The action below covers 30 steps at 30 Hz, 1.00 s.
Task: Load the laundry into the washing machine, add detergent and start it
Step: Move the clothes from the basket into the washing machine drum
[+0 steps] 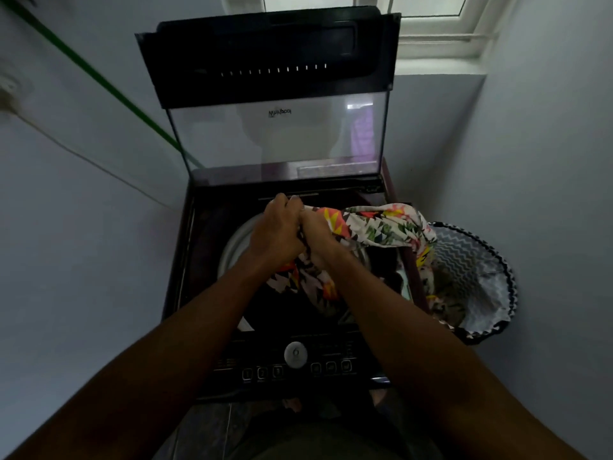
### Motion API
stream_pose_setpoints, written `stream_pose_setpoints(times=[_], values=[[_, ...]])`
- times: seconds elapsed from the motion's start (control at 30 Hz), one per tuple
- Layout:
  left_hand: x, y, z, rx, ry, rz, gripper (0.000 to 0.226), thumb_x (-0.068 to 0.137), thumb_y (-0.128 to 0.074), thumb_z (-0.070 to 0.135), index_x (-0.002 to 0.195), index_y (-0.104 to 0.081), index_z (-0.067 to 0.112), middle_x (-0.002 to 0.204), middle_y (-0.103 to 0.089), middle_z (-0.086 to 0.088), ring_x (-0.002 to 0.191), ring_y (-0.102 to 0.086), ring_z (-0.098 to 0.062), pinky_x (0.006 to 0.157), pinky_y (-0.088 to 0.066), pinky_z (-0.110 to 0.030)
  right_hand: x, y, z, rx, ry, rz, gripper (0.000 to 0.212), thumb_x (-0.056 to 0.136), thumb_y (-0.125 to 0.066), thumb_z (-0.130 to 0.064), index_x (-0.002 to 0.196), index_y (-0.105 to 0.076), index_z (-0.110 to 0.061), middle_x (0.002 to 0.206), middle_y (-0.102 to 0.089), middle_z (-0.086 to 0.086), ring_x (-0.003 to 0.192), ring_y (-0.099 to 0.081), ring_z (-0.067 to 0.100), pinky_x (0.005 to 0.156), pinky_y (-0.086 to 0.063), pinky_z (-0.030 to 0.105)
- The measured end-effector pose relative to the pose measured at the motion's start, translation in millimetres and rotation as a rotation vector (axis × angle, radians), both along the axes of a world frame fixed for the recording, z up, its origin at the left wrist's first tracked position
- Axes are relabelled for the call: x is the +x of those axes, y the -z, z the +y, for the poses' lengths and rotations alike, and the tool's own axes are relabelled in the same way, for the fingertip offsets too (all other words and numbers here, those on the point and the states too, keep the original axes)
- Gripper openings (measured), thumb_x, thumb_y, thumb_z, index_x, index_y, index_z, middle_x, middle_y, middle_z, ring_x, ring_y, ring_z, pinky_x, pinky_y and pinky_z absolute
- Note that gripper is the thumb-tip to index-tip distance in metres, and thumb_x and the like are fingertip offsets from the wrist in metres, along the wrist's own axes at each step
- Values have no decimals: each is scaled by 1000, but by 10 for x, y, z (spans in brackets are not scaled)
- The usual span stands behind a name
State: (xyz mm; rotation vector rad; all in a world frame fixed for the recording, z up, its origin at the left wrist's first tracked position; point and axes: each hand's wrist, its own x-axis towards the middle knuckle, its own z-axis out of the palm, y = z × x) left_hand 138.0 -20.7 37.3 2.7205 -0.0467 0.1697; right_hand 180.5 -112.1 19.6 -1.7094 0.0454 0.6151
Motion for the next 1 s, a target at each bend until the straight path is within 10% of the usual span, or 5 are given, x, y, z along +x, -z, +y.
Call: stream_pose_setpoints(times=[0.13, 0.3, 0.6, 1.0], values=[[-159, 151, 180, 39, -38, 23, 50, 72, -68, 21, 119, -53, 12, 115, -48, -9, 99, -50, -23, 70, -43, -31, -123, 111, 42, 145, -7, 182, 14, 82, -55, -28, 95, -58, -25, 97, -62, 1, 90, -59, 20, 94, -49, 47], [-139, 389, 174, 25, -62, 260, 70, 75, -48, 47, 134, -47, 10, 149, -37, -20, 129, -45, -35, 102, -46, -45, -175, 165, -60, -7, -7, 191, 21, 87, -56, -19, 107, -61, -19, 88, -61, 1, 75, -58, 16, 72, -52, 34], [124, 347, -375, -8, 77, 394, 55, 78, -70, 27, 132, -55, 23, 127, -60, -5, 117, -57, -27, 97, -48, -46, -57, 231, -452, -219, 52, 179, 33, 102, -38, -4, 134, -42, 6, 123, -52, 19, 107, -51, 25, 80, -47, 23], [542, 274, -1322, -108, 234, 251, 65, 74, -75, 31, 133, -49, 19, 114, -55, -10, 103, -56, -30, 89, -49, -46, 333, 242, -1482, -354, 395, -335, 10, 72, -59, -9, 80, -65, -11, 79, -64, 4, 77, -60, 21, 66, -41, 27]])
